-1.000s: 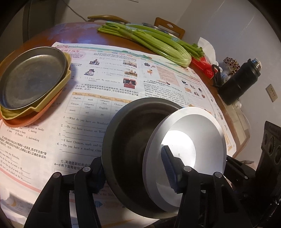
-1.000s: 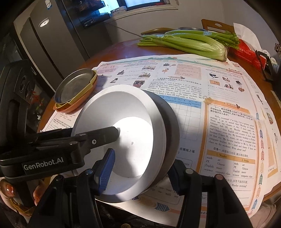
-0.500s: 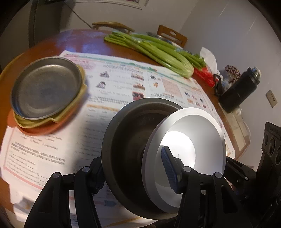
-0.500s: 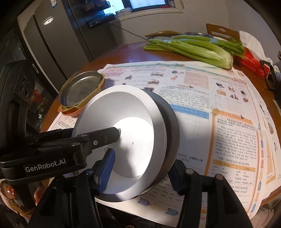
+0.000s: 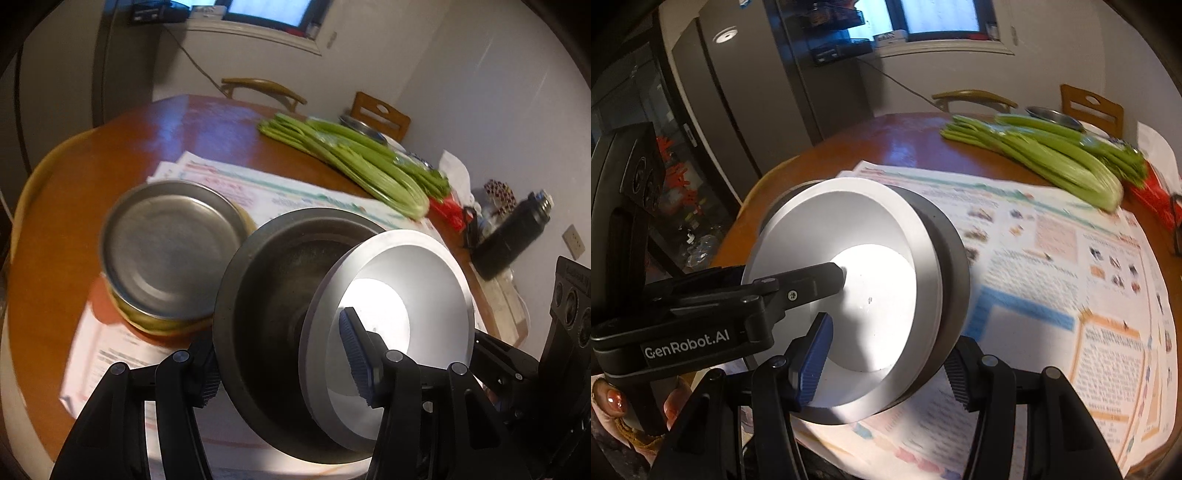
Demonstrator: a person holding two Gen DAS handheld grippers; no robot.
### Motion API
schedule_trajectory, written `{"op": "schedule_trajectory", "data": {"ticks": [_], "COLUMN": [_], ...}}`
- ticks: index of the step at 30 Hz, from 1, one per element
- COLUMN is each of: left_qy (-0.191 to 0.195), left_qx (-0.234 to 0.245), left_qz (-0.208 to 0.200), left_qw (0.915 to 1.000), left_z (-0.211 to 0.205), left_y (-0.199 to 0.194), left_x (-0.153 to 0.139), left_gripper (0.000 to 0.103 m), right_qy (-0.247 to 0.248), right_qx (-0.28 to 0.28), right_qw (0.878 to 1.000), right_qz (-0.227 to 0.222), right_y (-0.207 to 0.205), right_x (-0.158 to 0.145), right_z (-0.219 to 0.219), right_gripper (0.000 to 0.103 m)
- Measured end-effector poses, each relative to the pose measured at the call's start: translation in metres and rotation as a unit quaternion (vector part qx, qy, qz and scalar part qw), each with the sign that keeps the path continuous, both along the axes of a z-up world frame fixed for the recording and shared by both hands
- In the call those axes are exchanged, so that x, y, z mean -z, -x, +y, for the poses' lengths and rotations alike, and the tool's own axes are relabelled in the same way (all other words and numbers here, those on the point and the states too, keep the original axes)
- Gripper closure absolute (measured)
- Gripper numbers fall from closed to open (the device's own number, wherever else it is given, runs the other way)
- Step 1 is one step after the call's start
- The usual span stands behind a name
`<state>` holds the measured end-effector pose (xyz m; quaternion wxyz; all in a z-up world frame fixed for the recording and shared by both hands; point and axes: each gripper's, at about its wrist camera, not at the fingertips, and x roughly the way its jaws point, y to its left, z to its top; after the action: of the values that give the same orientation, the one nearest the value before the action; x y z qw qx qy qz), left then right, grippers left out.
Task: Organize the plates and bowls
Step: 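Lift the steel bowl with the left tool and carry it over the plate stack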
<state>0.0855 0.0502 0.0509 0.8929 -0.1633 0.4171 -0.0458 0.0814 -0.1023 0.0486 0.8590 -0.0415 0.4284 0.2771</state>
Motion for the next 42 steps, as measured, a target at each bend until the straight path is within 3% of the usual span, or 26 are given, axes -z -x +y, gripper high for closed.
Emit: {"op": "schedule_trajectory", "data": {"ticks": [16, 34, 42], "left_qy": [-0.018, 0.005, -0.002], "left_qx": [-0.03, -0.043, -0.039], "left_qz": [-0.013, 0.016, 0.015], "left_qw": [0.9993, 0.9989, 0.9991], "left_z": [0.067, 0.1, 0.1], "left_y": [-0.024, -0.05, -0.055], "left_x": [-0.02, 0.017, 0.025], "left_gripper": [0.044, 0.044, 0.044], "right_qy": [-0.013, 0.006, 0.015], "right_qx": [-0.033, -0.04, -0.033], "right_qw": [0.999, 0.999, 0.999], "right_qz": [-0.018, 0.009, 0.019], "right_y": [-0.036, -0.063, -0.069], "right_x": [-0.017, 0.011, 0.025], "right_z": [0.073, 0.109, 0.115], "right_gripper": [0.046, 0.046, 0.046]}}
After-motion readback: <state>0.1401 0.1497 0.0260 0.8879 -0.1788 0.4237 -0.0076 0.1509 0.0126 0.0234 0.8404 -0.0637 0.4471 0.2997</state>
